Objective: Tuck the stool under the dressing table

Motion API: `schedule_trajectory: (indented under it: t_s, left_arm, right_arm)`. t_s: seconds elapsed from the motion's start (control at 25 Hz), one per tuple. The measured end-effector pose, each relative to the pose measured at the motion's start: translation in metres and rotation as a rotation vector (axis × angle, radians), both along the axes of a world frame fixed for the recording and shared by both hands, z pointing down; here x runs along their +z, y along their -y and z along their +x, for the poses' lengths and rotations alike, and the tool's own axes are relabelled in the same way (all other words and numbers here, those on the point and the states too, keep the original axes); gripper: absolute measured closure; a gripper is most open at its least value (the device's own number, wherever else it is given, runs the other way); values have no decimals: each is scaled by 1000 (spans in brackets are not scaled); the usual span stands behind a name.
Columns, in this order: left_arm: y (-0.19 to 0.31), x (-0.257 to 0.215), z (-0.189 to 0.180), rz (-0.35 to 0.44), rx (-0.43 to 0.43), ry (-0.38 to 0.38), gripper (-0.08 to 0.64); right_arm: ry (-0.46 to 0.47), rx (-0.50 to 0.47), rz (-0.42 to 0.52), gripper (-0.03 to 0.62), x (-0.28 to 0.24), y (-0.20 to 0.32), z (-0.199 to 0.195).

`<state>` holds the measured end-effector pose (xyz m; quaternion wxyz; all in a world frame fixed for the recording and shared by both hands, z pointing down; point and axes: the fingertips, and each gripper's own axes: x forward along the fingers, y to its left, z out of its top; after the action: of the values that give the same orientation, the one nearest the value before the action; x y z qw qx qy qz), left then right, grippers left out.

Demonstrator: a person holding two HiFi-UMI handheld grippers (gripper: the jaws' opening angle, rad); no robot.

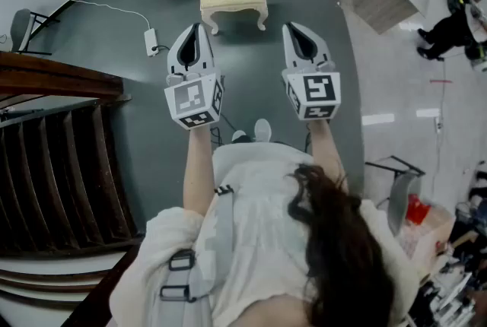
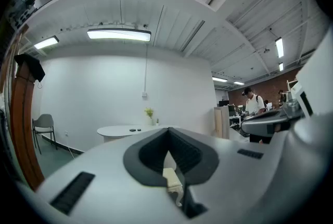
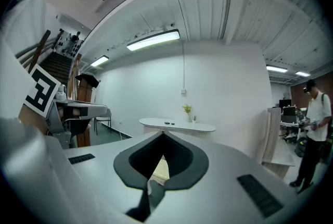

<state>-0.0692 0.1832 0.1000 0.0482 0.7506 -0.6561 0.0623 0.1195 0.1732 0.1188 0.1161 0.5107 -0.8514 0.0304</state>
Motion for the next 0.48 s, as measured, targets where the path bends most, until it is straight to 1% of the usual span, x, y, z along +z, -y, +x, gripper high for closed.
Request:
schedule_trajectory:
  t_s: [0.12, 0.28, 0.48]
  left_arm:
    - [2, -2, 3, 4, -6, 23, 556]
    - [4, -2, 3, 9, -16, 17, 557]
    - [0, -2, 9, 14, -19, 18, 557]
  right_arm:
    - [22, -13, -16, 591, -4, 0, -1]
    - [19, -15, -13, 591, 3, 1, 8]
    - [79, -14, -21, 591, 6, 0, 12]
